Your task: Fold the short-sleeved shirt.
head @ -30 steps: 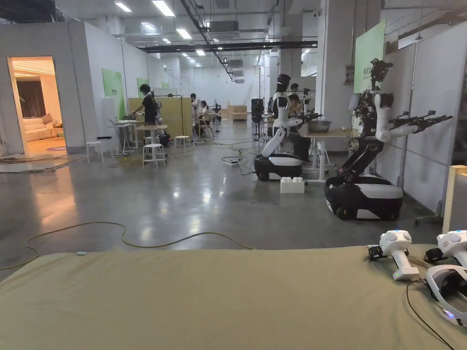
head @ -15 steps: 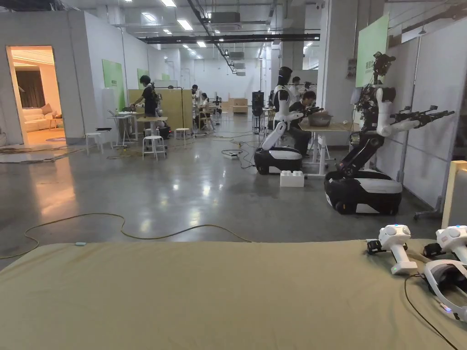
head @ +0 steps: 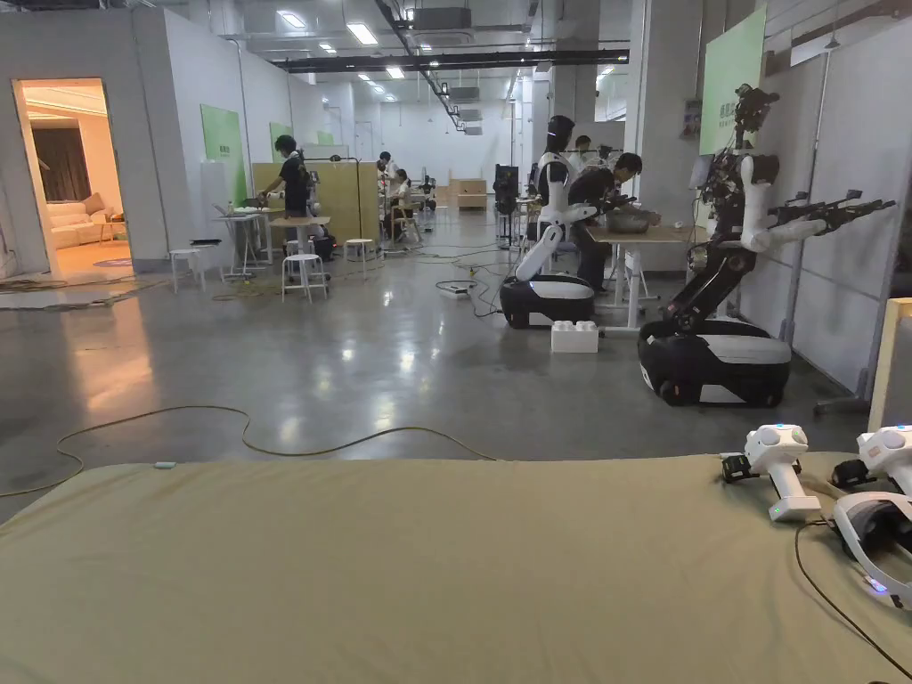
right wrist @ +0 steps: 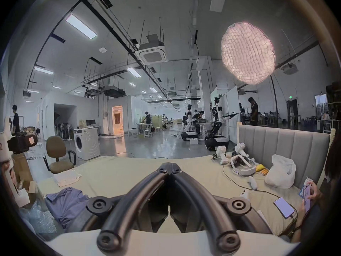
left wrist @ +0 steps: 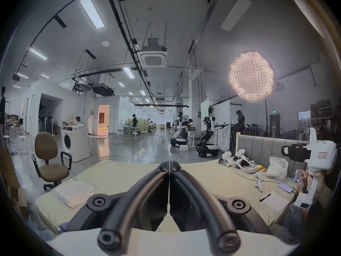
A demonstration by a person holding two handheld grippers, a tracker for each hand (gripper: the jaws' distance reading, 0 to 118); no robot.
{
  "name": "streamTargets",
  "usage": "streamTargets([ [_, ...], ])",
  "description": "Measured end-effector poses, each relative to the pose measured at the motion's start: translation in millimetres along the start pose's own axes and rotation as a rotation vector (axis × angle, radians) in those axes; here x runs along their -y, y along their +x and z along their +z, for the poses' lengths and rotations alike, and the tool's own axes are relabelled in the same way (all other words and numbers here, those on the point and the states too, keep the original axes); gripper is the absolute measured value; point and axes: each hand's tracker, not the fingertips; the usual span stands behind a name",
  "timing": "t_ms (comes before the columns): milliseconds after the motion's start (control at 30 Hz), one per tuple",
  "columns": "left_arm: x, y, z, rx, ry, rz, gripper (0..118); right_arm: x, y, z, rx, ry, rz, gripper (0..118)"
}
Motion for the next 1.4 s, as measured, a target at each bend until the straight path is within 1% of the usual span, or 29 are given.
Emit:
streamTargets([
  [200,-7.0,-1.2,-2.7,0.033,0.004,0.035,0,-1.3,0.7,0.2,0.009,-0.007,-0.003,0],
  [1400,-6.8,3.8,-8.3,0.069,-0.031,0.006,0,4.0,0.9,-0.8,0.003,-0.038,0.014,0],
])
